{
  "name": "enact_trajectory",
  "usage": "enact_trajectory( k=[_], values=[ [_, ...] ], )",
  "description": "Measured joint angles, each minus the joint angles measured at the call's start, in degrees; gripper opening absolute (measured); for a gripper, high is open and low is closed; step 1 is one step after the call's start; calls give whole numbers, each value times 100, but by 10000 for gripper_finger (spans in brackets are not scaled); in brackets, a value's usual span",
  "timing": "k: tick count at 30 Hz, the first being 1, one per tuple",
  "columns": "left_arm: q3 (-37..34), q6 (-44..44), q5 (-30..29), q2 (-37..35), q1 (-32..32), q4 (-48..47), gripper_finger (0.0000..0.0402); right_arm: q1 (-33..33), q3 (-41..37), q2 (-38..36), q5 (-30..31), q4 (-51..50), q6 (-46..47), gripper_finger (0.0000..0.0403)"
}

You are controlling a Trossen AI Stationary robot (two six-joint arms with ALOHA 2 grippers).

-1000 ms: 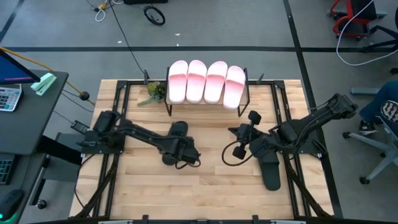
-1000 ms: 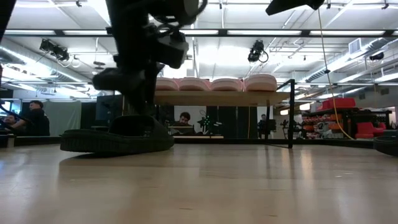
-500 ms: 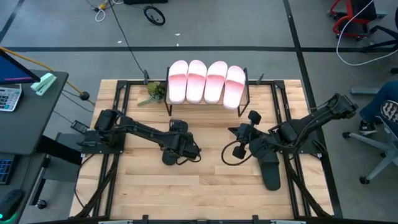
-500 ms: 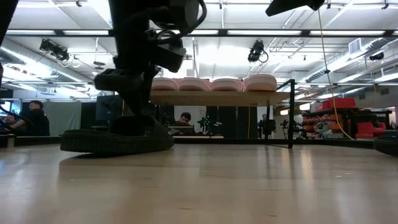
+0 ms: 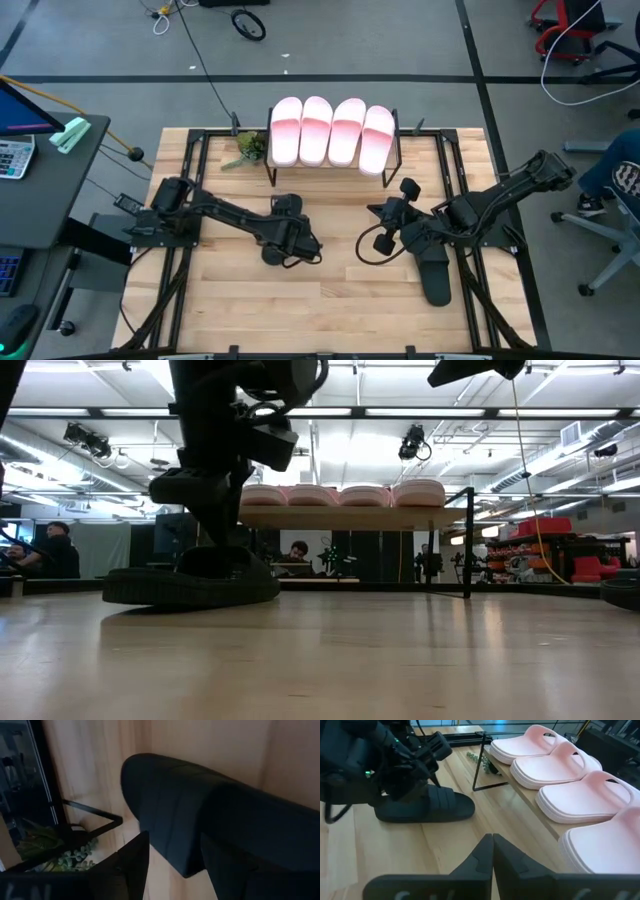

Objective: Pick and place slides into the shelf
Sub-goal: Put the left black slide under the shelf

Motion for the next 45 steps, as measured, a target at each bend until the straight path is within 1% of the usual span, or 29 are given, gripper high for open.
enact_trajectory(
  k=[3, 6, 7, 12, 14, 17, 20, 23, 26, 31, 35, 39, 45],
  values=[
    [0, -12, 8, 0, -49, 2, 185, 0, 0, 0, 0, -4, 2, 16],
    [0, -266, 40, 0, -63, -1, 184, 0, -1, 0, -2, -29, 148, 16],
    [0, -354, 131, 0, -87, -2, 183, 0, -1, 0, -1, -55, 227, 16],
    [0, -480, 771, -2, -421, -51, 177, 0, -26, 0, -2, -168, 410, 16],
    [7, -731, 1057, -2, -602, -213, 176, 0, -96, 0, -9, -177, 446, 16],
    [7, -1211, 1711, -2, -897, -535, 178, 0, -204, 0, -110, -183, 448, 16],
    [7, -1473, 1956, -4, -1303, -551, 177, 0, -283, 0, -140, -184, 446, 16],
    [7, -1484, 1906, -6, -1624, -456, 177, 0, -291, 2, -144, -165, 483, 14],
    [7, -1477, 1791, -7, -1753, -273, 182, 0, -291, 2, -148, -165, 763, 14],
    [7, -1470, 1313, -7, -1839, 112, 192, 0, -291, 2, -151, -164, 899, 14],
    [7, -1477, 1291, -7, -1843, 386, 194, 0, -291, 2, -151, -164, 1093, 14],
    [4, -1506, 1200, 4, -1892, 373, 191, 0, -292, 2, -151, -164, 1198, 14],
    [2, -1649, 1152, 382, -1942, 257, 191, 2, -293, 83, -144, -163, 1204, 14]
  ],
)
